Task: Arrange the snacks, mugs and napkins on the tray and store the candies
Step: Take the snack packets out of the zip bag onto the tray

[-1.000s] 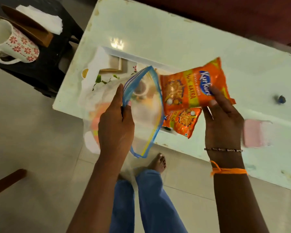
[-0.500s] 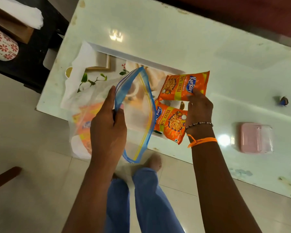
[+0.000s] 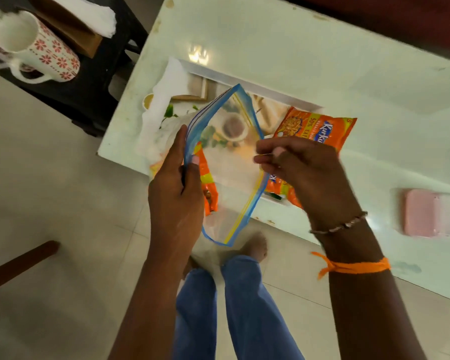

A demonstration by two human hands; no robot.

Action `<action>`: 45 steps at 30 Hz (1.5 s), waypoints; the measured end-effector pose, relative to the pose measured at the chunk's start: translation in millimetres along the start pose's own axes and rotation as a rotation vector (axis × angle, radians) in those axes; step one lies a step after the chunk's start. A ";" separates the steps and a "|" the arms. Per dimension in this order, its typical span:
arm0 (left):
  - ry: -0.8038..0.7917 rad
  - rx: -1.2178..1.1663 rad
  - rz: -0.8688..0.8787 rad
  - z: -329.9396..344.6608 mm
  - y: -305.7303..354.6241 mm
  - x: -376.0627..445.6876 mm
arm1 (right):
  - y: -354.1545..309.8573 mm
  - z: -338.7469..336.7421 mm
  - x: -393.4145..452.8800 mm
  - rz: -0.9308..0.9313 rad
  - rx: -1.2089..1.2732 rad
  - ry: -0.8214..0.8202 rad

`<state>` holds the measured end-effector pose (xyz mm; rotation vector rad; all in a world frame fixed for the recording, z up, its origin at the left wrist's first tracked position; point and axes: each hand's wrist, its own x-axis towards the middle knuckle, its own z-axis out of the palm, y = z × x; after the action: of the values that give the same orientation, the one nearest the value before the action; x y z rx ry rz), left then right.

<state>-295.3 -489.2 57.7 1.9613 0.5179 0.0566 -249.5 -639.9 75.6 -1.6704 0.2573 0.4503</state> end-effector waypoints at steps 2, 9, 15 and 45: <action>0.023 0.017 -0.004 -15.6 -4.9 -3.3 | 2.8 34.0 2.5 -0.011 -0.154 -0.119; 0.040 0.007 -0.028 -63.3 -24.7 -25.1 | 40.8 135.1 36.3 0.052 -0.668 -0.355; 0.015 -0.065 0.016 -88.5 -32.5 -36.5 | 50.3 182.4 22.8 0.151 -0.799 -0.555; 0.033 0.240 -0.150 19.7 -10.0 22.2 | 4.8 -63.0 87.9 -0.103 0.535 0.250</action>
<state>-273.3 -494.1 36.0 2.1508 0.7199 -0.0709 -163.7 -694.9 39.4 -1.2025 0.4322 0.0777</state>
